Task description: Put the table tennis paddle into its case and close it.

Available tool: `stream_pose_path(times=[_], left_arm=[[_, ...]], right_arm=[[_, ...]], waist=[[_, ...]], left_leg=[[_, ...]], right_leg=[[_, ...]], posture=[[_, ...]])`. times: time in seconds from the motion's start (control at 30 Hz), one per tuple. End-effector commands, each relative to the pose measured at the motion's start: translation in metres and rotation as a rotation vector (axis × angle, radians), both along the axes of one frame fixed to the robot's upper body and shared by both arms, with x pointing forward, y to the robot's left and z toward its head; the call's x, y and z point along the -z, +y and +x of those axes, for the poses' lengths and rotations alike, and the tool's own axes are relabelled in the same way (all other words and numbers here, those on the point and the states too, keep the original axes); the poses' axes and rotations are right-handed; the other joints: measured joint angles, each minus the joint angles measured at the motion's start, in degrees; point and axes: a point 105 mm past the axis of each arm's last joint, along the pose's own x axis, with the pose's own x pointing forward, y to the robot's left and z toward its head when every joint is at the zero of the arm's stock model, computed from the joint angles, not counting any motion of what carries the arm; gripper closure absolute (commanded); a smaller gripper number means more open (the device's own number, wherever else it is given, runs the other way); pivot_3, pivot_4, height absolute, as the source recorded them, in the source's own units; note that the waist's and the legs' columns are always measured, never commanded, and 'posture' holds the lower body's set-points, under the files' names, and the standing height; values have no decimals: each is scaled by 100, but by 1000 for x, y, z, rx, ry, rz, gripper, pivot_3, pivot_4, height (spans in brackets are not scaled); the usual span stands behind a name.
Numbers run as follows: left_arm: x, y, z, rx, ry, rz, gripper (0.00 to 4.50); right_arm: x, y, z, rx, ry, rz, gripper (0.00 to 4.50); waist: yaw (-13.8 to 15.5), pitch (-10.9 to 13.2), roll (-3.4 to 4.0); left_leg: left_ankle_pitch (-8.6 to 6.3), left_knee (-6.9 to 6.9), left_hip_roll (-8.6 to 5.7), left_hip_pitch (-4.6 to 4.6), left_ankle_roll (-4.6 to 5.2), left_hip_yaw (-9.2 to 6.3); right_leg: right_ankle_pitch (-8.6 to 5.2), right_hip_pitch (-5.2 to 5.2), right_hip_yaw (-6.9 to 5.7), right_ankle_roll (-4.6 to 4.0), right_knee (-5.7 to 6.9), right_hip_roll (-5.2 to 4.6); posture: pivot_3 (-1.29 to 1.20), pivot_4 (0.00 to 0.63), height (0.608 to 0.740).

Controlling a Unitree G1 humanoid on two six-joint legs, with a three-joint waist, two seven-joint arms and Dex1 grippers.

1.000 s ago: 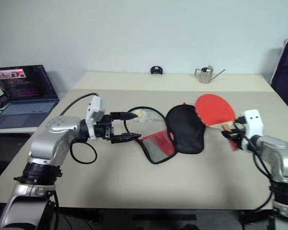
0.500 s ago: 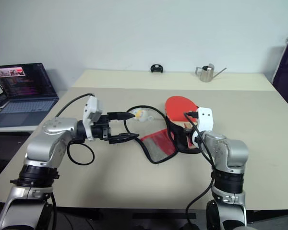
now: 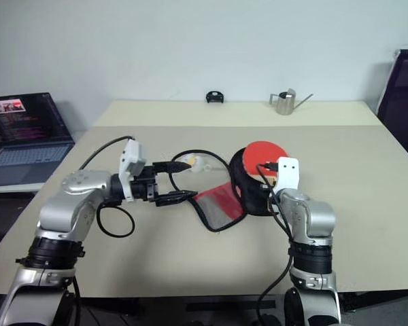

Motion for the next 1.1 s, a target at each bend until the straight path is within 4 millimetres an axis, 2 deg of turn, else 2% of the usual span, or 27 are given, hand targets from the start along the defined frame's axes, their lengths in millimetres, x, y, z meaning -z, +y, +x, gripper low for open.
stream_pose_path(times=[0.03,0.5,0.77,1.0,1.07,1.1], left_arm=[[-13,-4,-5,21,-57,-20,0],[-9,-3,-4,17,-51,-27,0],[-8,-2,-4,15,-49,-27,0],[-8,-1,-3,11,-50,-26,0],[-8,0,-3,8,-51,-26,0],[-8,0,-3,3,-51,-27,0]], right_arm=[[-15,9,2,-21,-71,4,3420],[0,19,17,-32,-56,-48,3420],[6,24,17,-30,-31,-24,3420],[-3,28,17,-17,-63,2,1087],[-10,30,16,-28,-100,-2,345],[-20,34,14,-64,-151,-25,20]], waist=[[-14,0,0],[-26,0,-1],[-26,-2,-3],[-26,-2,-3],[-26,-2,-3],[-27,-2,-3]], left_leg=[[0,0,0,0,0,1],[0,1,1,2,-1,5],[1,1,2,3,-1,7],[1,1,3,3,-1,8],[1,2,2,3,-2,8],[1,2,2,3,-2,8]], right_leg=[[0,0,1,0,0,0],[0,-2,6,0,1,2],[1,-2,10,0,4,2],[1,-5,13,-1,8,3],[1,-5,14,-1,8,3],[1,-5,14,0,9,3]], posture=[[0,150,740],[0,150,740],[0,150,740],[0,150,740],[0,150,740],[0,150,740]])
